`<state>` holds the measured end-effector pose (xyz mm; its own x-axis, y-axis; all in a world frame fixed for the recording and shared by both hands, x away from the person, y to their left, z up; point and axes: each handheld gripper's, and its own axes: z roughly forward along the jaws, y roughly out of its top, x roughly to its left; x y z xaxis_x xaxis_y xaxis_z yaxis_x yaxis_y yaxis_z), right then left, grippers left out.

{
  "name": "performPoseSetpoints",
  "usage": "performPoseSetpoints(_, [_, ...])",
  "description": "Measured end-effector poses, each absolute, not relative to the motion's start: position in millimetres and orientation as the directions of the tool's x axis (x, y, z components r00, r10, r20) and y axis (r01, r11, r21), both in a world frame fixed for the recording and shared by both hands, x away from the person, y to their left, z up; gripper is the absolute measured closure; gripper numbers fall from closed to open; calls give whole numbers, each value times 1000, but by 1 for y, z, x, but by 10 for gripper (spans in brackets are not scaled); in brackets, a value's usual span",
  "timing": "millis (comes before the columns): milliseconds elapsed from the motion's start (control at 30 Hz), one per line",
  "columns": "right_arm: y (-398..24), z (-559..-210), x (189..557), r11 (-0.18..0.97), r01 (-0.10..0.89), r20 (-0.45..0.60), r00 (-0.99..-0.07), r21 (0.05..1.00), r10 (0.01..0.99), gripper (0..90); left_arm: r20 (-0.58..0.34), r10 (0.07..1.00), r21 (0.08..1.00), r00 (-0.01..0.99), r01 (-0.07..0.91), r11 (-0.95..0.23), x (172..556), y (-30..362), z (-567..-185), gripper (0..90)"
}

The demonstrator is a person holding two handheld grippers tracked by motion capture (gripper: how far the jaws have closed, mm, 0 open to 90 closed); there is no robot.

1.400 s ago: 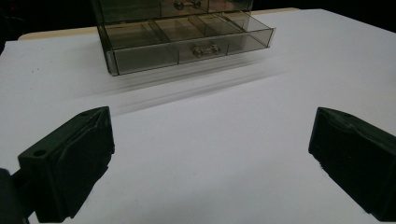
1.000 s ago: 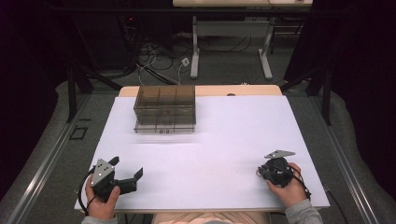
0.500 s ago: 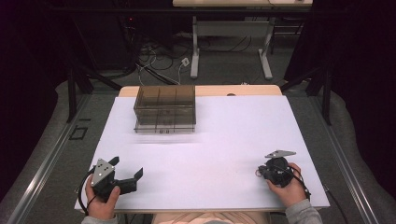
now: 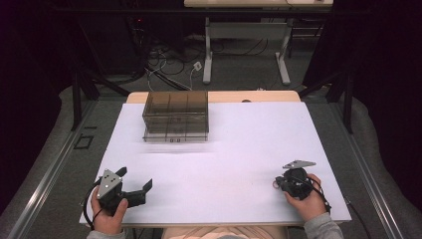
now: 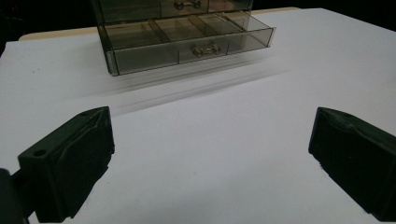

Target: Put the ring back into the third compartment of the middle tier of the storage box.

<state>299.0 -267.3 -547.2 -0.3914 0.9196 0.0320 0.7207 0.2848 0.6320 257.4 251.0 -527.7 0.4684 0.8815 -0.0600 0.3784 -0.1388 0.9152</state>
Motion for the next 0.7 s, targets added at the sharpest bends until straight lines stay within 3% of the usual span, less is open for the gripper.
performPoseSetpoints(700, [-270, -540, 296, 281, 685, 22, -398, 672, 917, 882, -61, 882, 915, 468, 378, -137, 257, 251, -528, 6])
